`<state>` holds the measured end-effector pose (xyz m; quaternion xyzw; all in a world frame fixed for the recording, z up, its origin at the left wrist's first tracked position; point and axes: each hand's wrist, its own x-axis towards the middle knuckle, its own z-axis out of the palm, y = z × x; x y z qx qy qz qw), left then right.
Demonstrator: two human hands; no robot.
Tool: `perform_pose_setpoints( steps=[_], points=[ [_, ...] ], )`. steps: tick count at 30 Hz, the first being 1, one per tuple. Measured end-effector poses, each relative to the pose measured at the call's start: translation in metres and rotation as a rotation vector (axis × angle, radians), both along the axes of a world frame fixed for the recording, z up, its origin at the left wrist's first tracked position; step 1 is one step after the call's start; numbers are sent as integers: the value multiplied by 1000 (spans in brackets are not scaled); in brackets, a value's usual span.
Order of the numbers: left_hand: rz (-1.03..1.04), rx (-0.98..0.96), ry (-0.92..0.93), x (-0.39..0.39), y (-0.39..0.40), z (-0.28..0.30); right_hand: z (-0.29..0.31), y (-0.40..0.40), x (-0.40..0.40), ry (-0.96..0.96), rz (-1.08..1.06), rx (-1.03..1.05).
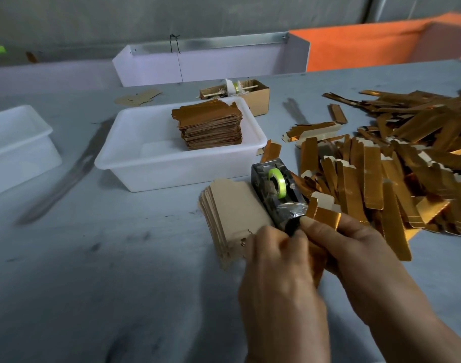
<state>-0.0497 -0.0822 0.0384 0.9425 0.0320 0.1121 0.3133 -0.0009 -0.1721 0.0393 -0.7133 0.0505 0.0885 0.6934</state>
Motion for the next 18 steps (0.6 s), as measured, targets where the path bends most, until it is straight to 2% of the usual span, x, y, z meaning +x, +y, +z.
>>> perform_pose_setpoints(
  steps=[1, 4, 6, 10, 12, 13, 15, 18],
  points=[
    [49, -156, 43, 3, 4, 2, 1, -1, 0, 22, -8, 28],
    [105, -837, 269, 9, 19, 0, 3, 0, -1, 42, -27, 69],
    [69, -1043, 367, 10, 29, 1, 2, 0, -1, 42, -62, 77],
    [-28, -1215, 438, 11, 38, 1, 1, 0, 3, 32, -37, 55],
    [-58, -1196, 415, 11, 42, 2, 4, 2, 4, 118, -11, 97],
    [-48, -1172, 380, 11, 43, 1, 6, 2, 5, 100, 15, 71],
    [22, -1146, 273, 13, 45, 0, 10, 1, 9, -51, 32, -70],
    [195, -1202, 125, 17, 49, -4, 12, -9, 25, -271, -83, -370]
  ],
)
